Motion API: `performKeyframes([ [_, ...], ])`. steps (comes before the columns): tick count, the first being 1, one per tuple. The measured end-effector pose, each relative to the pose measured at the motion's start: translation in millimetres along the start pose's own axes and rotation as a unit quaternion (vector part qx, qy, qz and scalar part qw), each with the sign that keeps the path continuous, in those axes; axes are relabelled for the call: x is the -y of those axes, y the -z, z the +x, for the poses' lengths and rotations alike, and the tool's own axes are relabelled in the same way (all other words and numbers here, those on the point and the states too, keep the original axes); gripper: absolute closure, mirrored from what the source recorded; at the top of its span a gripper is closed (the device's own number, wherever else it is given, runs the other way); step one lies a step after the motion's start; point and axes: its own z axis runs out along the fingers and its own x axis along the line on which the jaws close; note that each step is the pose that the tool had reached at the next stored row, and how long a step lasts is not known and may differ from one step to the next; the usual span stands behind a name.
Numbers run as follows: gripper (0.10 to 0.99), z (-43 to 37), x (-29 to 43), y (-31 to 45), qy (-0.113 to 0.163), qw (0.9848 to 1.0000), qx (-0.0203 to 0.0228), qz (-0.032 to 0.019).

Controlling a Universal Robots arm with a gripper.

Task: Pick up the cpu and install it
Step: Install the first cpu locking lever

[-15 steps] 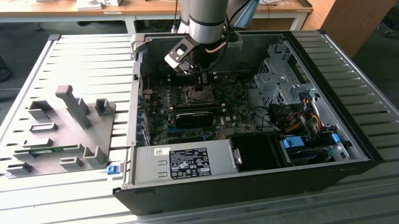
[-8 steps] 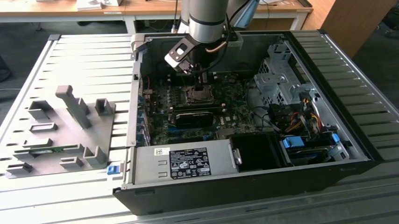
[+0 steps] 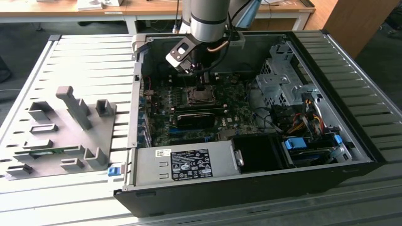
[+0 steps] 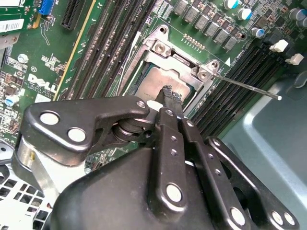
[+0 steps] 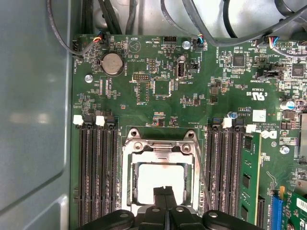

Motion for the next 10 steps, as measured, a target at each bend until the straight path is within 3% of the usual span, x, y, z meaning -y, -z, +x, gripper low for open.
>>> performKeyframes([
  [10,0.980,0.0,0.1,2.3,0.000,1.0000,0.0002,0.0001],
])
